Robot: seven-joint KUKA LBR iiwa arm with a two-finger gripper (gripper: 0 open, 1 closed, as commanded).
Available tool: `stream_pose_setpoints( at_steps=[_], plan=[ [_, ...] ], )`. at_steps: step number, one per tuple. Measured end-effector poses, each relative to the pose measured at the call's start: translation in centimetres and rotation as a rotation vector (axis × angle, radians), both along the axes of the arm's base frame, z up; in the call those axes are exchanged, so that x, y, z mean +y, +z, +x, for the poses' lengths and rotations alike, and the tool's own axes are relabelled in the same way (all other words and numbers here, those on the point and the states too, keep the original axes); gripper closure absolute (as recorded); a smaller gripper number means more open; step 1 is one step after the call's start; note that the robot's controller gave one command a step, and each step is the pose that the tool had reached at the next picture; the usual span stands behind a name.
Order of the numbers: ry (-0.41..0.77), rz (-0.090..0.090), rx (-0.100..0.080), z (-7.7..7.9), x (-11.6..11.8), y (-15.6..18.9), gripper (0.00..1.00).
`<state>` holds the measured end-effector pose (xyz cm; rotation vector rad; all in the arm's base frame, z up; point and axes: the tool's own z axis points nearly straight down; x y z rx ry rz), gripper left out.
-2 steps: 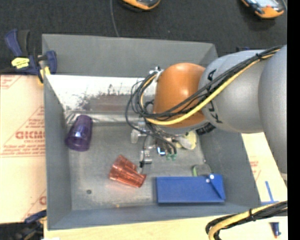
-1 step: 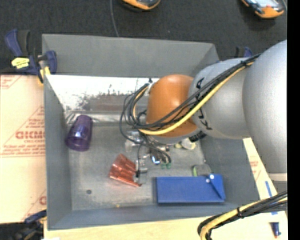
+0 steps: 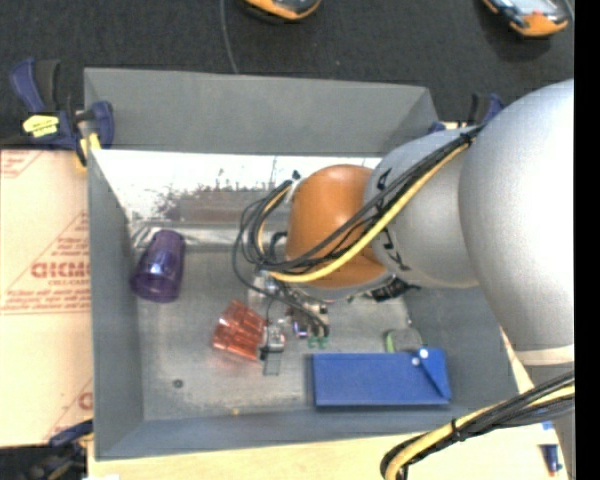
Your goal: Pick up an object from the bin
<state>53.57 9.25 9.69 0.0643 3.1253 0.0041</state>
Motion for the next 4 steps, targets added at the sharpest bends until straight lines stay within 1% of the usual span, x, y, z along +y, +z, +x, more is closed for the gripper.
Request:
stream_pose_setpoints(
  at_steps=[1, 2, 3, 4],
  plan=[
    [-0.056, -0.001, 0.013, -0.1, -0.6, -2.7, 1.00],
    [-0.056, -0.001, 0.013, -0.1, -0.6, -2.7, 1.00],
    [-0.058, -0.001, 0.016, -0.2, -0.6, 3.5, 1.00],
    [-0.058, -0.002, 0.021, -0.3, -0.7, 5.2, 1.00]
  ],
)
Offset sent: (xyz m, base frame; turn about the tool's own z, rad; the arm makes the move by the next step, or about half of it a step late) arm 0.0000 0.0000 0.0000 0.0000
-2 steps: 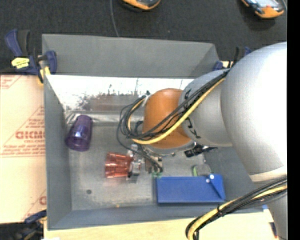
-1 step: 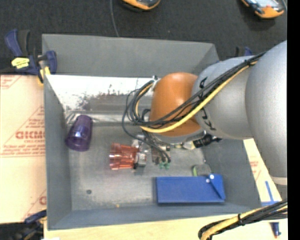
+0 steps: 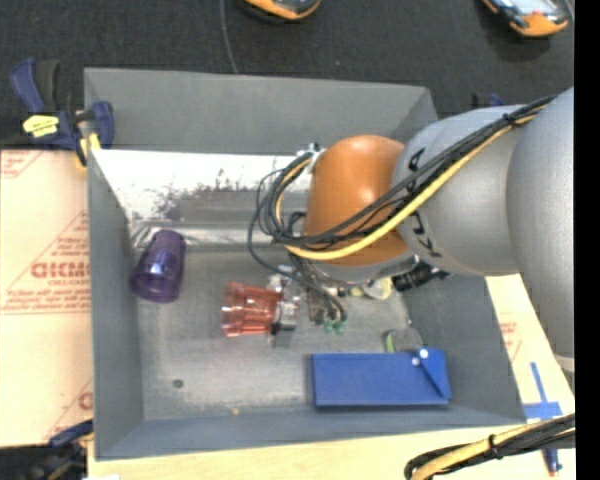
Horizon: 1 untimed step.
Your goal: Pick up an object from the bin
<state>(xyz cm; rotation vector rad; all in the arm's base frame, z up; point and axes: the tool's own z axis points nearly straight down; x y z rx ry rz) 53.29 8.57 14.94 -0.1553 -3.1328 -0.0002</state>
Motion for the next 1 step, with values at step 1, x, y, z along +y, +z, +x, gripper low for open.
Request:
stream_pose_setpoints(
  at_steps=[1],
  plan=[
    [-0.001, 0.002, -0.012, 0.29, -0.02, 2.42, 1.00]
  ],
)
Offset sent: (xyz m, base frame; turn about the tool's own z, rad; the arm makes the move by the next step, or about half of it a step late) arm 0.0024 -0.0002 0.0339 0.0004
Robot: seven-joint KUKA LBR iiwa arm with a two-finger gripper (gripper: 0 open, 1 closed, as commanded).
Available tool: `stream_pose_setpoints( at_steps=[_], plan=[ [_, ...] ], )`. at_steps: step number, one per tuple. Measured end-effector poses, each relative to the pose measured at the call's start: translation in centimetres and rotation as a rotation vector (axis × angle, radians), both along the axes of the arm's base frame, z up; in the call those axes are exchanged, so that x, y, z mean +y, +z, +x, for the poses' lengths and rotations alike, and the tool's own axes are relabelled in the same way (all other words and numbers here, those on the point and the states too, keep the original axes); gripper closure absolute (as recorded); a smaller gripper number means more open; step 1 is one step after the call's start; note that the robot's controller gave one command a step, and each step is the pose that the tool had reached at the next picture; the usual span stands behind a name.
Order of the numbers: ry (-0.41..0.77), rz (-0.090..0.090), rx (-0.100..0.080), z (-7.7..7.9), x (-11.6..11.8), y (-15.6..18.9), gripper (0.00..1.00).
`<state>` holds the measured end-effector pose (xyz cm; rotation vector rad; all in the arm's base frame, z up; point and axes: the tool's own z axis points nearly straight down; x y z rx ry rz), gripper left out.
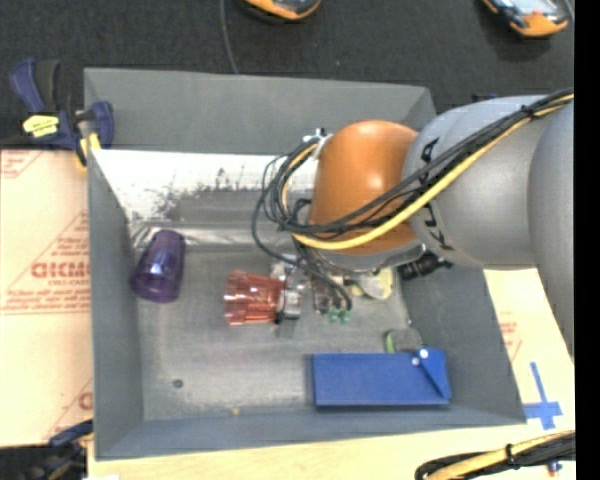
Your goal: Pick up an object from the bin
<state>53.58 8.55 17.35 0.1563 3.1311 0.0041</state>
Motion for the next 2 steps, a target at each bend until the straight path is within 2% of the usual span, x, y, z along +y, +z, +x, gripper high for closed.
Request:
stream_pose_setpoints(
  at_steps=[1, 2],
  plan=[
    [-0.001, 0.001, -0.002, 0.1, 0.0, 1.0, 1.00],
    [-0.001, 0.001, 0.000, 0.0, -0.1, 4.1, 1.00]
  ],
)
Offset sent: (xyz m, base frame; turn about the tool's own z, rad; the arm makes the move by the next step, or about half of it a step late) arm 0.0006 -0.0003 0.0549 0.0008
